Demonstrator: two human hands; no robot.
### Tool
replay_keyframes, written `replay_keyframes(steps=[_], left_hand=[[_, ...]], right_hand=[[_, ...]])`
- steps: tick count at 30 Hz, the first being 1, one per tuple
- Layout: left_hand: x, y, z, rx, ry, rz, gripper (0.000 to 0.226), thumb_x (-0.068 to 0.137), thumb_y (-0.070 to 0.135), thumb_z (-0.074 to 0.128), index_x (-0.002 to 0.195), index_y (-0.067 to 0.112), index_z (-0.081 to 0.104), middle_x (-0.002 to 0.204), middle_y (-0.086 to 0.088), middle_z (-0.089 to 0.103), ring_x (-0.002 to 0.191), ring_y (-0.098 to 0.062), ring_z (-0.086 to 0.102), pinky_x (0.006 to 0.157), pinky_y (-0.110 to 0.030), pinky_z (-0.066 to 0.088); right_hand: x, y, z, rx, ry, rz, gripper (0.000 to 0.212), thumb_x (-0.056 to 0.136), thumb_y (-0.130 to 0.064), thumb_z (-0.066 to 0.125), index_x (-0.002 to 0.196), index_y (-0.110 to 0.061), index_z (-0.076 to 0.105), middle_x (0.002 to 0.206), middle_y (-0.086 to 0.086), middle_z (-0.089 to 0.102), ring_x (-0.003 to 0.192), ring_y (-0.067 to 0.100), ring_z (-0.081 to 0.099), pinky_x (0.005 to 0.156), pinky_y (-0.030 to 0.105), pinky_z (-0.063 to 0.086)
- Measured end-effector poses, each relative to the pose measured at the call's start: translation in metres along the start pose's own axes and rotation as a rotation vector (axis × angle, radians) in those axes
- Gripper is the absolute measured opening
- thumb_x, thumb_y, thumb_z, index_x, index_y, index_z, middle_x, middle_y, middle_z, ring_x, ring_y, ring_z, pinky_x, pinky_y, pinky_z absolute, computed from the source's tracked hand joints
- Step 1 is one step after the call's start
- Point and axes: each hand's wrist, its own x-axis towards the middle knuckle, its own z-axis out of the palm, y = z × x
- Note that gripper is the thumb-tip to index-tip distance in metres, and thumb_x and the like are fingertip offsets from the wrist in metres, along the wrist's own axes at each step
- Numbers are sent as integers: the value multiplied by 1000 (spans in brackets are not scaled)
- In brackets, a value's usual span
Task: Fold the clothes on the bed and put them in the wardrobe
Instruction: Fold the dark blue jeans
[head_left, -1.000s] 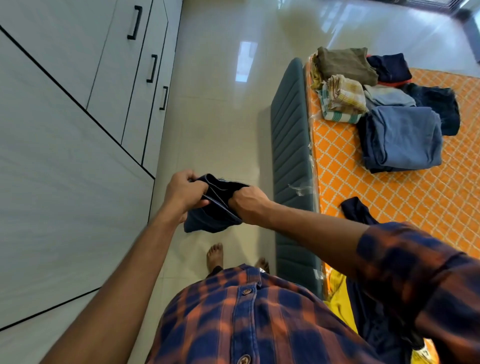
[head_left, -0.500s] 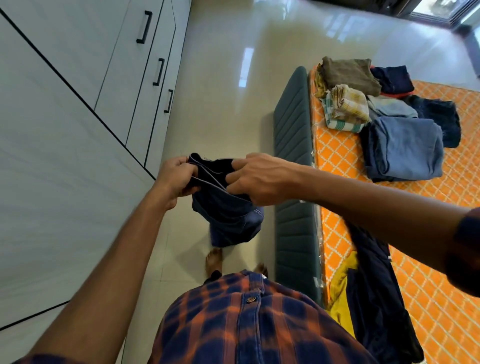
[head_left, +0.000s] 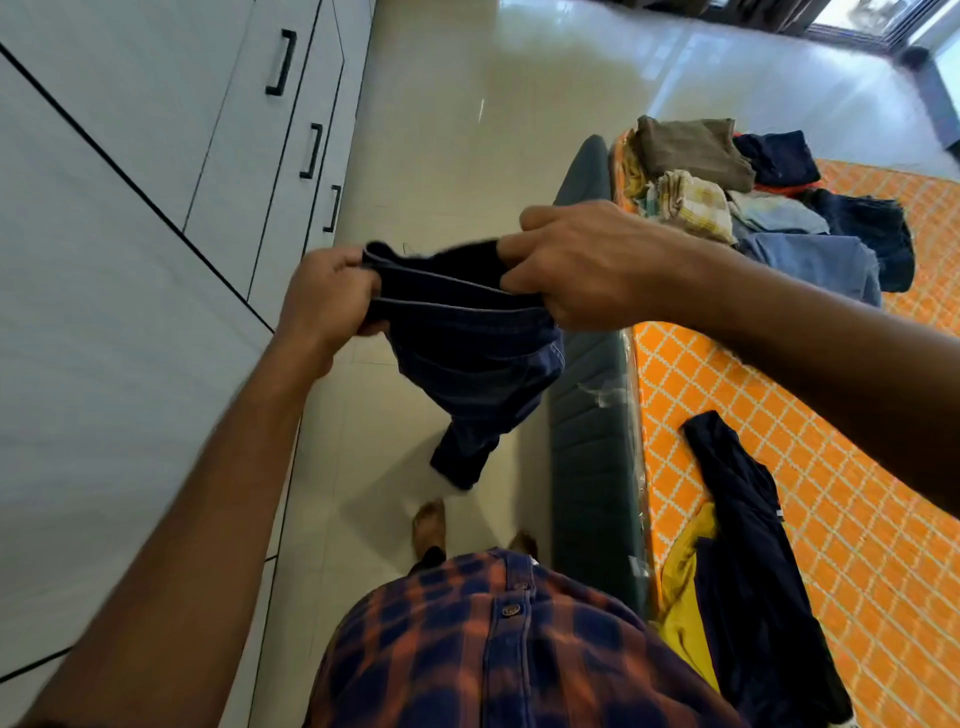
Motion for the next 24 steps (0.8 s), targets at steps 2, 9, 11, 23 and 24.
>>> replay_keyframes(steps=[2, 9, 11, 23, 24], left_hand=[[7, 12, -2, 43, 30, 116, 20, 74, 0, 46, 77, -1, 66, 66, -11, 57, 55, -18, 52, 49, -32, 45], [20, 38, 8, 126, 83, 202, 20, 74, 2, 46, 74, 3, 66, 65, 2, 56, 63, -14, 50, 59, -29, 37], [22, 44, 7, 106, 62, 186, 25, 76, 3, 45, 78, 6, 70, 68, -1, 61, 63, -16, 56, 56, -29, 43], [36, 66, -26, 352, -190, 539, 62, 65, 44, 91, 116, 28, 60, 104, 16, 67, 93, 6, 65, 78, -17, 54], [37, 66, -27, 413, -137, 565, 50, 67, 41, 92, 107, 28, 65, 96, 16, 69, 86, 7, 65, 76, -19, 54]], right_hand=[[3, 3, -5, -22, 32, -38, 14, 79, -24, 39, 77, -24, 52, 84, -4, 53, 80, 17, 42, 54, 39, 45], [-16, 36, 13, 122, 179, 248, 53, 93, -59, 43, 95, -13, 68, 116, 9, 49, 98, 21, 45, 77, 43, 50], [-21, 41, 13, 226, 126, 286, 69, 86, -76, 49, 112, -16, 69, 134, 8, 47, 106, 21, 54, 82, 35, 49], [-4, 52, -15, 745, 430, 399, 32, 67, -18, 78, 82, -10, 51, 77, 8, 61, 69, 18, 56, 61, 37, 45], [-7, 52, -17, 809, 425, 385, 36, 67, -12, 79, 89, -10, 51, 84, 10, 63, 72, 21, 60, 62, 39, 48]])
